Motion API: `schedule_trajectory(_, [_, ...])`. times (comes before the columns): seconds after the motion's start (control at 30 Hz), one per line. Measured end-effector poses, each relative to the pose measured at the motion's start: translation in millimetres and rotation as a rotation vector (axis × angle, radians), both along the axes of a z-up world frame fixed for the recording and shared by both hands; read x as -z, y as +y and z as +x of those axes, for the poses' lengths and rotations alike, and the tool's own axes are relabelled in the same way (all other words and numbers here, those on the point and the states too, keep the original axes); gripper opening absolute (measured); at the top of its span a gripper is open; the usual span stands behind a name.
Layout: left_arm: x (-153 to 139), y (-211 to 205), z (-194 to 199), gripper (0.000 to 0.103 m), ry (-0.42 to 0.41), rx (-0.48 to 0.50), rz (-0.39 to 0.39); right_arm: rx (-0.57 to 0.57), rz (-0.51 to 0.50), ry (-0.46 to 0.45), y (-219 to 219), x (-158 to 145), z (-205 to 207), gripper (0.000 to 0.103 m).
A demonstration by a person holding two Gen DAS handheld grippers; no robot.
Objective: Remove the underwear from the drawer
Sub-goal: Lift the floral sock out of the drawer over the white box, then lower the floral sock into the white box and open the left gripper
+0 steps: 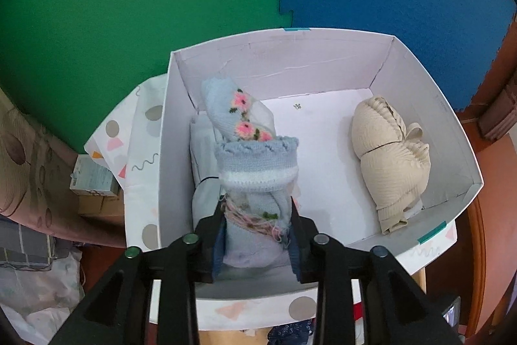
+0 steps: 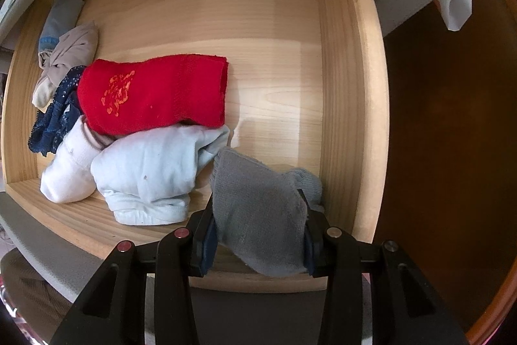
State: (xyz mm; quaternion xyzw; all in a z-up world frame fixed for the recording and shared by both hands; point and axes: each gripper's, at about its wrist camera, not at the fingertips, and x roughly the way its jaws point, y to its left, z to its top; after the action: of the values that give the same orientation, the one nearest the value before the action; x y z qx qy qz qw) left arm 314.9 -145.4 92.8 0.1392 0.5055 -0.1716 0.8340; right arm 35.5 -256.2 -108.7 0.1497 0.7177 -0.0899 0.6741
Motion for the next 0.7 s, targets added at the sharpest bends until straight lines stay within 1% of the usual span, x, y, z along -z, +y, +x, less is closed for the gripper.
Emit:
schedule_trajectory(0.07, [-3.7, 0.9, -2.0, 0.04, -0.01, 0.001, -0.002, -0.003, -0.007, 0.003, 2.7, -0.3, -0.2, 0.038])
schedule_trajectory(0.27, [-16.3, 13.7, -5.9, 0.041, 0.039, -0.015, -0.086, -0.01, -0.028, 0.022, 9.9, 1.8, 1.9, 0.038])
schedule_trajectory(0.37, [-27.5, 24.9, -15.9, 0.041, 0.009, -0.027, -0.103, -0.015, -0.036, 0.027, 14.8, 3.3, 3.4, 0.038])
schedule_trajectory(0.47, [-35.4, 41.3, -34.3, 0.041, -0.018, -0.033, -0.113, -0.019, -0.04, 0.029, 18.0, 2.8, 4.2, 0.038])
schedule_trajectory(0.57, [-33.4, 61.4, -56.1, 0.041, -0.031, -0.042, -0.11, -0.014, -0.037, 0.034, 18.0, 3.3, 4.0, 0.038])
schedule_trajectory(0.7, [-10.1, 93.5, -90.8, 0.041, -0.014, -0.079, -0.109, 0.001, -0.025, 0.027, 13.6, 3.0, 2.9, 0.038])
